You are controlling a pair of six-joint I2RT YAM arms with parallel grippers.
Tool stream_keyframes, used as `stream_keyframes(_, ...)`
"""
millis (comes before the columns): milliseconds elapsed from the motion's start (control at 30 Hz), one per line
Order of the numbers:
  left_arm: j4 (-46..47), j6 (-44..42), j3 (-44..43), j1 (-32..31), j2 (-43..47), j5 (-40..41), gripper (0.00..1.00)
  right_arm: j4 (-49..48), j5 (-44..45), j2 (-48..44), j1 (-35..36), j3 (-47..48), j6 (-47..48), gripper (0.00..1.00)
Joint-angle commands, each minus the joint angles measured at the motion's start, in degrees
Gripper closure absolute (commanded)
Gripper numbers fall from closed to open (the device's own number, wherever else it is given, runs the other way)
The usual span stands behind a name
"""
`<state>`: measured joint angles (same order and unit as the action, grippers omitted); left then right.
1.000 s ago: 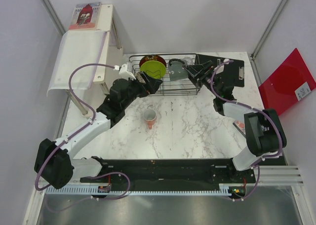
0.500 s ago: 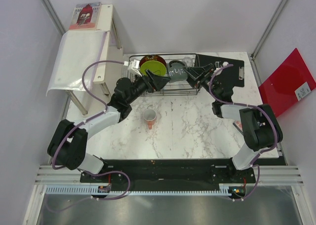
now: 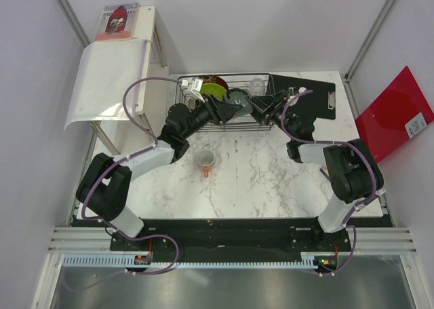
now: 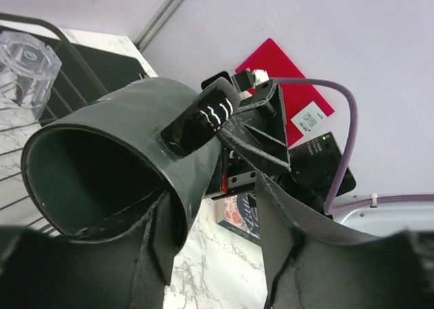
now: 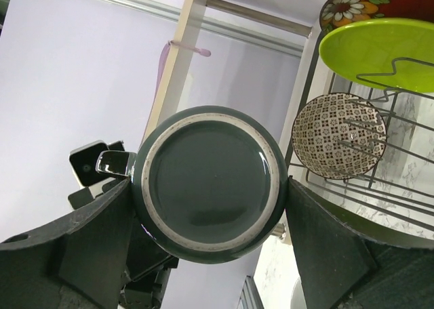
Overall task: Unload the mixed dishes from the dish rack
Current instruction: Place the cup at the center of the board.
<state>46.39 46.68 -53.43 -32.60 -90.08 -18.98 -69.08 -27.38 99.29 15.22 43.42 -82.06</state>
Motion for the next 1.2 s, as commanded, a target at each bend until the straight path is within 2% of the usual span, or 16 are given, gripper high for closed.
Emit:
stream_keyframes(0, 3.09, 0.26, -2.64, -1.24, -1.85, -3.43, 0.54, -7.39, -1.01, -0.85, 0.86, 1.93, 0.06, 1.0)
stream_keyframes(67, 2.65, 0.35, -2.82, -1.24, -2.2, -3.78, 0.64, -6.86, -1.19, -1.29, 0.95, 1.67, 0.41, 1.0)
stream_keyframes(100, 2.56, 0.35, -2.99, -1.24, -2.55, -4.48, 0.75, -6.51, -1.19, -1.55, 0.95, 1.58, 0.85, 1.0)
stream_keyframes(167, 1.6, 0.35, -3.35, -1.33, -2.73, -4.83, 0.86, -5.98, -1.36, -2.16, 1.04, 1.49, 1.38, 1.0)
stream_keyframes(200, 1.07, 0.08, -3.52, -1.33, -2.64, -4.75, 0.98, -5.37, -1.54, -2.34, 1.12, 1.49, 1.64, 1.0)
stream_keyframes(333, -5.51, -1.58, -4.84, -1.24, -0.98, -3.26, 0.98, -1.0, -1.98, -4.88, 1.12, 1.14, 4.62, 1.0)
stream_keyframes(400, -13.63, -3.86, -6.24, -1.33, -0.1, -2.47, 0.98, 4.97, -1.37, -9.0, 1.21, 1.32, 11.89, 0.62)
stream_keyframes(433, -17.35, -5.09, -9.12, -1.33, 0.95, -2.38, 0.98, 15.62, -0.67, -11.02, 1.3, 2.36, 15.58, 0.47)
stream_keyframes(467, -21.82, -6.84, -10.71, -1.41, 1.48, -2.37, 0.98, 22.25, 3.43, -15.57, 1.91, 2.98, 24.67, 0.22)
stream_keyframes(500, -29.44, -10.25, -12.3, -1.5, 2.19, -0.81, 0.98, 34.76, 6.25, -17.88, 2.44, 3.77, 29.28, 0.13)
stream_keyframes(567, -37.04, -14.39, -16.17, -1.76, 4.55, 2.18, 0.98, 45.91, 14.5, -23.75, 4.97, 6.76, 40.68, 0.02)
stream_keyframes(600, -39.86, -15.64, -17.22, -1.77, 5.17, 4.46, 0.98, 50.84, 24.64, -25.27, 5.95, 7.98, 43.1, 0.02)
stream_keyframes(700, -51.37, -19.6, -20.92, -2.29, 7.72, 8.86, 0.98, 63.86, 38.22, -30.28, 7.89, 9.75, 47.43, 0.02)
stream_keyframes(833, -62.89, -23.99, -26.09, -3.87, 9.22, 13.25, 0.98, 70.81, 49.57, -35.9, 7.89, 8.54, 47.35, 0.02)
stream_keyframes(1067, -88.1, -33.22, -39.19, -13.87, 2.56, 23.28, 0.98, 72.07, 53.48, -48.9, 8.07, 0.45, 46.2, 0.02)
stream_keyframes(1167, -91.3, -34.46, -43.07, -16.78, -2.28, 22.16, 0.98, 73.91, 53.04, -51.2, 8.07, -1.32, 46.12, 0.02)
